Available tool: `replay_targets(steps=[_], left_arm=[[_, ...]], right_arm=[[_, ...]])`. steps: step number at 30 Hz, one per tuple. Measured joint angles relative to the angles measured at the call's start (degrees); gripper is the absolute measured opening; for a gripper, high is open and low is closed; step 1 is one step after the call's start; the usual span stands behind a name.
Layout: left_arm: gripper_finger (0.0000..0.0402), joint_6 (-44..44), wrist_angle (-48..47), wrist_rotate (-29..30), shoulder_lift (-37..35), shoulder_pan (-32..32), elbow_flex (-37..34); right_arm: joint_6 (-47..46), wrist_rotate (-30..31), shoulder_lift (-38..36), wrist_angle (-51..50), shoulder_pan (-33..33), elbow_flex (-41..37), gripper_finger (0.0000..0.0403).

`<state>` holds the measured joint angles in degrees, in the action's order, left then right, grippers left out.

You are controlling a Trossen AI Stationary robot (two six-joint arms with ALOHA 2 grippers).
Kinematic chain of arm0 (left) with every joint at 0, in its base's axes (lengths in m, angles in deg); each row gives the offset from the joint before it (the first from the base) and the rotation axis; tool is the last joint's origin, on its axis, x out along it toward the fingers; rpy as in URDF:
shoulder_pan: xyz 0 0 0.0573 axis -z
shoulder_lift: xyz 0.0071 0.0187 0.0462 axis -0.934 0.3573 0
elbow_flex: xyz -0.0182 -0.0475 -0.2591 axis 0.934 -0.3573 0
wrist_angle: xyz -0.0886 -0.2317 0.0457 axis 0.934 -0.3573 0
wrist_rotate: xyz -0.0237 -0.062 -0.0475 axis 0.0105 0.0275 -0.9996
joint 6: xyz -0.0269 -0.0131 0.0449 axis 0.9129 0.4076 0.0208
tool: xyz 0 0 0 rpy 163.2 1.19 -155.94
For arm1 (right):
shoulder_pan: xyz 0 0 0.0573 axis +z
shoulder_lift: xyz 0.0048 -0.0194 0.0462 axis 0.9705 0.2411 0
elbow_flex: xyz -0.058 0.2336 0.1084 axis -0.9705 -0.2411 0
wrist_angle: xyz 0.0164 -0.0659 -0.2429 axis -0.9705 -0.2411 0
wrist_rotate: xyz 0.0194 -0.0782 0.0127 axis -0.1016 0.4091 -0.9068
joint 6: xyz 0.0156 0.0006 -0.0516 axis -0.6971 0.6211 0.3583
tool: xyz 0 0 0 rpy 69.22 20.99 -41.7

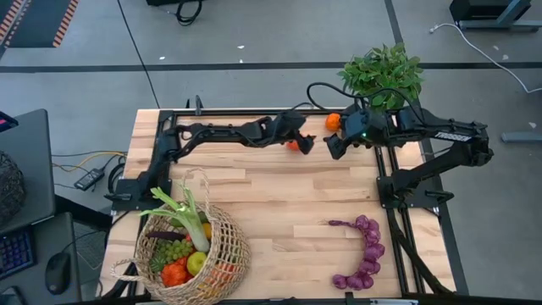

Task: Build produce basket
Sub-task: Put the pumpkin into the basket

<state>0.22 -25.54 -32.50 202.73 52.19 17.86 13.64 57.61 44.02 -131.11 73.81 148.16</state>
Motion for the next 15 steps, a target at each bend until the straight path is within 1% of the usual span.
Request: replay_targets(steps=[5, 9, 11, 15], left_arm=[[0.0389, 0.0, -10.8, -0.2, 7.2, -0.2, 11.0], [0.0389, 0.5, -19.6, 1.0, 11.9, -0.4, 19.4], [0.0389, 2.7, -25.0, 1.2, 13.7, -0.7, 22.6], [0.0389, 3.9, -30.4, 0.2, 15.6, -1.1, 27.5]], right_arm=[[-0.5, -0.5, 0.0, -0.2, -0.1, 0.0, 0.0348], [-0.7, -2.7, 0.0, -0.9, -0.1, 0.0, 0.0348], [-1.7, -3.4, 0.0, -2.1, 0.0, 0.0, 0.0348], [-3.1, -3.4, 0.0, -4.2, 0.1, 0.0, 0.0348]])
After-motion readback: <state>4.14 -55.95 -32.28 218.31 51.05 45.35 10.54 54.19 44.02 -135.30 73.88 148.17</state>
